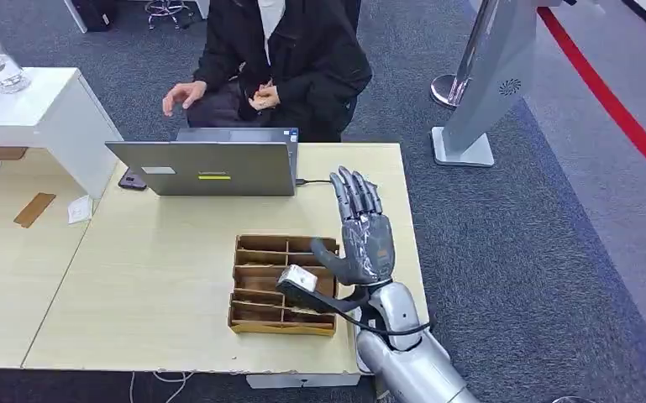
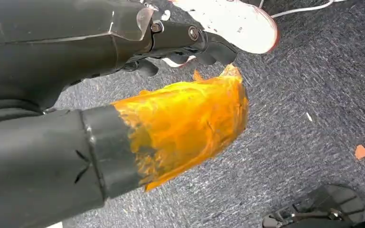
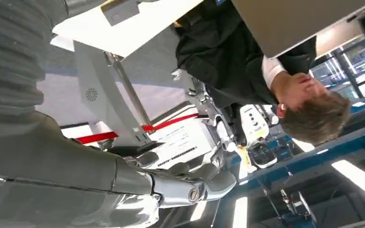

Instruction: Pass the card to the sensor for recognition and then transmit it.

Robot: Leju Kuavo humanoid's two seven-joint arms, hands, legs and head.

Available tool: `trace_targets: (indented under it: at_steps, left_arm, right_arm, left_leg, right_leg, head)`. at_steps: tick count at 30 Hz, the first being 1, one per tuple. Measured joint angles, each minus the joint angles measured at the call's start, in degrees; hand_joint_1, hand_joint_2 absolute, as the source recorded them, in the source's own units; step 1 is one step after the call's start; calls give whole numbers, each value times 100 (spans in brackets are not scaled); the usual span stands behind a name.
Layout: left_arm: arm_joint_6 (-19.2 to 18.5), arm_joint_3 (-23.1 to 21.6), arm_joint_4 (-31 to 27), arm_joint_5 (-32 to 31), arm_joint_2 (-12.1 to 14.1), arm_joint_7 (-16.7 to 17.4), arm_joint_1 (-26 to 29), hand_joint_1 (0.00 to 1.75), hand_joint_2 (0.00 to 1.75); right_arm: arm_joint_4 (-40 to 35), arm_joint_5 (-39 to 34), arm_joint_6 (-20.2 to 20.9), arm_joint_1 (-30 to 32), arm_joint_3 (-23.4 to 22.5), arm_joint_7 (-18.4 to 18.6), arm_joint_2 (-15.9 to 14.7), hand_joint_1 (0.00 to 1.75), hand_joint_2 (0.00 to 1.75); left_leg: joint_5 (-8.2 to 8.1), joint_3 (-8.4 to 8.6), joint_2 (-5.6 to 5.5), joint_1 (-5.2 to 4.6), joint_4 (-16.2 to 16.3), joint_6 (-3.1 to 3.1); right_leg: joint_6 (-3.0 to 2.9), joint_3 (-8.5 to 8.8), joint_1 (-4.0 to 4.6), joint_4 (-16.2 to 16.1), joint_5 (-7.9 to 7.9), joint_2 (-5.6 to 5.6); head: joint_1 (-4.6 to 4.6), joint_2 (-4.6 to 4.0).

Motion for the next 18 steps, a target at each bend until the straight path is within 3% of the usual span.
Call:
trace_targets:
  at_steps: [9, 18]
  left_arm:
    - [0, 0, 0, 11, 4, -4, 2, 0, 0]
    - [-7, 0, 0, 17, 35, -50, 5, 0, 0]
  right_arm:
    - [-113, -99, 47, 32, 67, -93, -26, 0, 175]
    - [-363, -426, 634, 38, 481, -361, -238, 0, 175]
  left_leg:
    - [0, 0, 0, 0, 0, 0]
    - [0, 0, 0, 0, 0, 0]
  right_leg:
    - [0, 0, 0, 0, 0, 0]
    - [0, 0, 0, 0, 0, 0]
  head:
    - [0, 0]
    - [0, 0]
